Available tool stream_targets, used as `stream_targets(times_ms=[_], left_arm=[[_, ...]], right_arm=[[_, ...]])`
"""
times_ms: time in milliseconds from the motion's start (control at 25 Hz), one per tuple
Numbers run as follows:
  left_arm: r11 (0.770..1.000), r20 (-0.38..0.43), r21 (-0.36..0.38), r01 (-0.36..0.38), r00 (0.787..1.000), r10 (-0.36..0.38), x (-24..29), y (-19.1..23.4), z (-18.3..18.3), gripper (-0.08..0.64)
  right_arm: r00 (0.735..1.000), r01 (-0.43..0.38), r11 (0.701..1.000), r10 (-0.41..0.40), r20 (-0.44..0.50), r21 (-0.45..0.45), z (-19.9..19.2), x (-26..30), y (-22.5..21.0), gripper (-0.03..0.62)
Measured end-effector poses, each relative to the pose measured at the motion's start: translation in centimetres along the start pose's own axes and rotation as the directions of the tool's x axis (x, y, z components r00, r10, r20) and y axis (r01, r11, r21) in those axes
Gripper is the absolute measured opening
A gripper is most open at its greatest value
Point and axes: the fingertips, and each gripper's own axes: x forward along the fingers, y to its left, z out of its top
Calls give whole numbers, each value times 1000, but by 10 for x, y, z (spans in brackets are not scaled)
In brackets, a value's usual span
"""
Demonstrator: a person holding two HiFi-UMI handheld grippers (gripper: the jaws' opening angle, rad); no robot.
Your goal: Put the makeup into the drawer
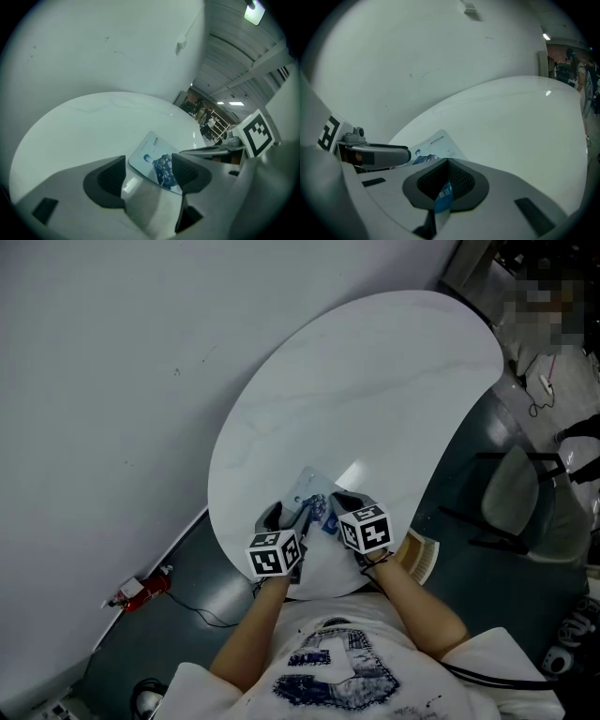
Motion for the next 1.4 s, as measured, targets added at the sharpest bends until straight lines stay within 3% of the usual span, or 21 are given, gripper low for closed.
stream_targets(times_ms=[760,1400], left_arm=[[999,9,-34,40,999,-40,3,-4,4,322],[1000,-3,-7,1,1000,-1,-1,1,1,157]], right_arm=[[1000,-8,1000,8,-4,-18,1,2,2,20],[1000,0,1000,0,3,-17,-1,0,2,20]])
